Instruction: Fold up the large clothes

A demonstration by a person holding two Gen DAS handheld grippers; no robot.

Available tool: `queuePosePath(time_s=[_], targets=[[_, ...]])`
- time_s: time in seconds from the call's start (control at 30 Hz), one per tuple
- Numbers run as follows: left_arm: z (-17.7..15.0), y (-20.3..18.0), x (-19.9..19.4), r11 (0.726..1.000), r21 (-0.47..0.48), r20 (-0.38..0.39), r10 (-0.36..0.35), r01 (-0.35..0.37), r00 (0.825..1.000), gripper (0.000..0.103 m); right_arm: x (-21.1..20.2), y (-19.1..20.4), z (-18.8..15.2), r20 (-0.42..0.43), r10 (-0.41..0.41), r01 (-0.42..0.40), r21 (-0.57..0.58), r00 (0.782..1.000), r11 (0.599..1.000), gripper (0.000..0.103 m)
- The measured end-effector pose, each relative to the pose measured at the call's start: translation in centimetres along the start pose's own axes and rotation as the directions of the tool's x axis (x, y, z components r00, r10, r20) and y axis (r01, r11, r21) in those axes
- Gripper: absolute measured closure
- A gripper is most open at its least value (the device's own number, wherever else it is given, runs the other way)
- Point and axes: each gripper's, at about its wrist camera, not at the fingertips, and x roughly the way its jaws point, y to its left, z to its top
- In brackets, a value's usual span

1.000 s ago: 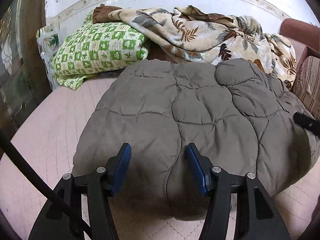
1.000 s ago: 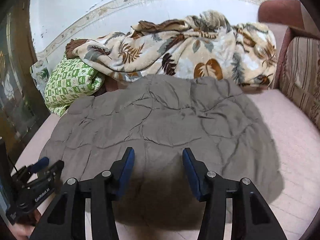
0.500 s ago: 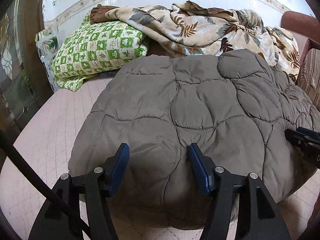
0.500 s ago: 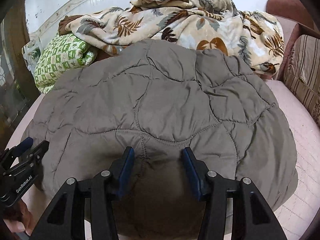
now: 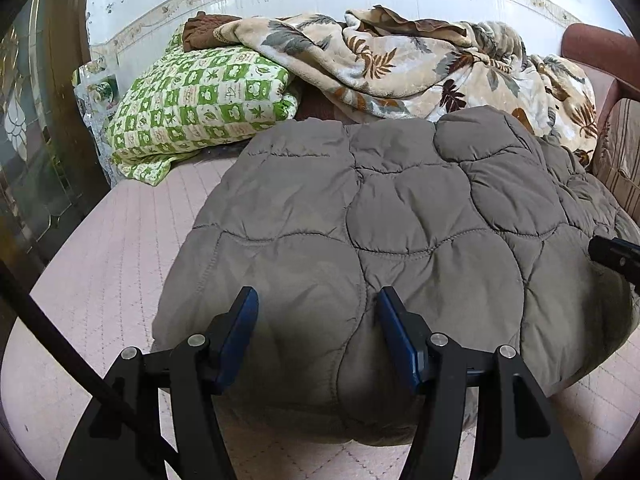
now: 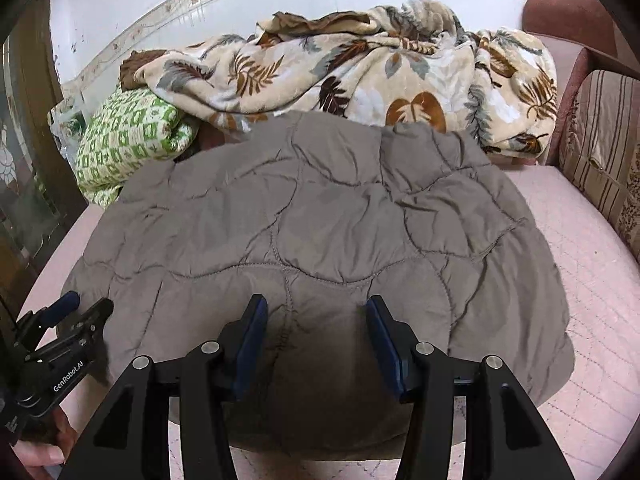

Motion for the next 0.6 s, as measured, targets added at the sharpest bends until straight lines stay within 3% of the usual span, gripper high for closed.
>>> queuePosePath(time_s=[0.33,0.6], targets=[[0.4,1.8,-0.5,0.999,-0.034,0.014,0.035,-0.034,0.999,0.042,-0.6,-1.0,0.4,0.016,-0.027,0.026,0.043,1.0,0.999,0.048],[0.3,2.3,-0.2,0.998,-0.037,0.003,0.047,-0.047,0.999,0.042,0.3,-0.8,-0.1,-0.022,-0.028,0.029,0.035,0.999,0.999,0.048]])
